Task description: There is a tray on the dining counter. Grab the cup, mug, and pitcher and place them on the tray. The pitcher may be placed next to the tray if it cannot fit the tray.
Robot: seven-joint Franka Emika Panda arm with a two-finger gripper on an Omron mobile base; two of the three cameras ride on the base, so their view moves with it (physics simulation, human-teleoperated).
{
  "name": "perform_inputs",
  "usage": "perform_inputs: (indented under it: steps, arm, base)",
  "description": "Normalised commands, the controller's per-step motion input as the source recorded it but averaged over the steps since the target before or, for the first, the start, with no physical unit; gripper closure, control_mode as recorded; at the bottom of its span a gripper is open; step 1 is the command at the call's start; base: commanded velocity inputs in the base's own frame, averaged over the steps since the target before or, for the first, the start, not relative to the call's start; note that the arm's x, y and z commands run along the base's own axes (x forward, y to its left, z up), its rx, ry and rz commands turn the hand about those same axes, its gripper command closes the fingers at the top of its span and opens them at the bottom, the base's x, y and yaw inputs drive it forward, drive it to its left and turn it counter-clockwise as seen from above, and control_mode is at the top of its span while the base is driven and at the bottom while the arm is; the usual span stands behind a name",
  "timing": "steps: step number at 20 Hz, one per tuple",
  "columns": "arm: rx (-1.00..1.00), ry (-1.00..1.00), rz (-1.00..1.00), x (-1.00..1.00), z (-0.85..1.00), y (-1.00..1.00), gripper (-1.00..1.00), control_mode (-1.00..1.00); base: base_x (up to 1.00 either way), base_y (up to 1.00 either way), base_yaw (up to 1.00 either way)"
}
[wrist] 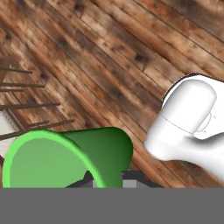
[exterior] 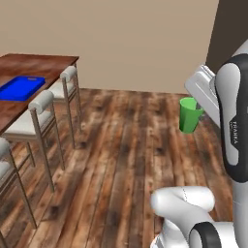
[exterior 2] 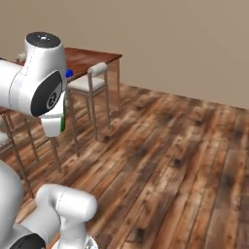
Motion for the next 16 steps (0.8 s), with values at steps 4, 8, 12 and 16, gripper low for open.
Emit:
perform_inputs:
  steps: [4,8,12,16]
  arm:
    - [0.00,0.00,0.00,0.00,0.00,0.00,1.00,1.00]
    - [0.00,0.00,0.00,0.00,0.00,0.00,1.00,1.00]
    - [0.00,0.00,0.00,0.00,0.00,0.00,1.00,1.00]
    - [0.00,0.00,0.00,0.00,0.00,0.00,1.00,1.00]
  base:
    - [1.00,-0.05,0.20]
    - [1.00,0.00,0.18]
    - [1.00,-0.05,0.18]
    - [1.00,-0.05,0.19]
